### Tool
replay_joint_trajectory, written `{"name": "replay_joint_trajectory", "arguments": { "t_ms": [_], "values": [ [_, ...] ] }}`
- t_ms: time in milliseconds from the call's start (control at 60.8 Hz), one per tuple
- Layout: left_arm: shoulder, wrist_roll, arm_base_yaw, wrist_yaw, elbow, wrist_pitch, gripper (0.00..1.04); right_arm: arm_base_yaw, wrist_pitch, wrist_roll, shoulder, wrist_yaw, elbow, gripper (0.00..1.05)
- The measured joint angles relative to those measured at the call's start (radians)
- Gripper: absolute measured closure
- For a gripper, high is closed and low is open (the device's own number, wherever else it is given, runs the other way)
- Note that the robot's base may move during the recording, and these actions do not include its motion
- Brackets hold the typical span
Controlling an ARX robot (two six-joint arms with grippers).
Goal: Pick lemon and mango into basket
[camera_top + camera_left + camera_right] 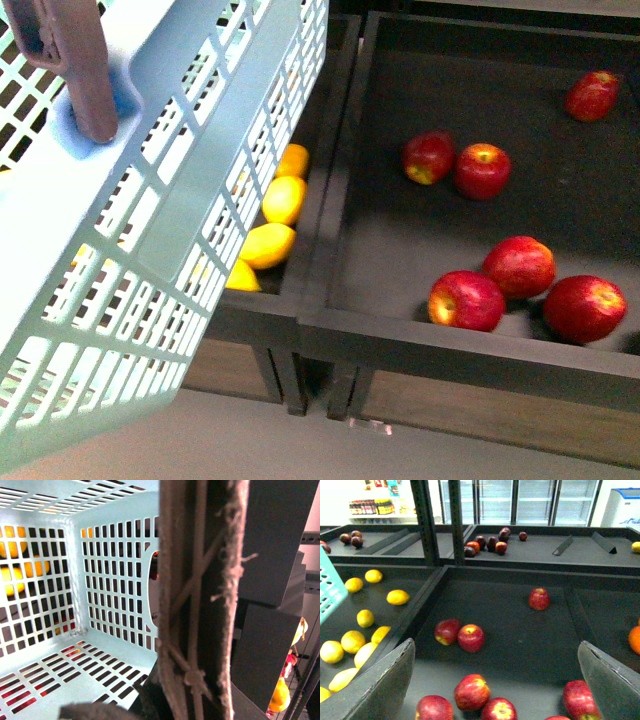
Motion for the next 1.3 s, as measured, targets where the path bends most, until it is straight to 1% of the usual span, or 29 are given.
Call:
{"name": "replay_joint_trajectory", "arguments": {
  "t_ms": [1217,1299],
  "values": [
    [0.0,0.004,0.001,0.001,0.0,0.0,1.0,-0.001,0.0,0.0,0.0,-0.009,0.0,0.09],
    [0.002,0.003,0.012,-0.017,0.0,0.0,1.0,-0.001,0.0,0.0,0.001,-0.01,0.0,0.09]
  ]
}}
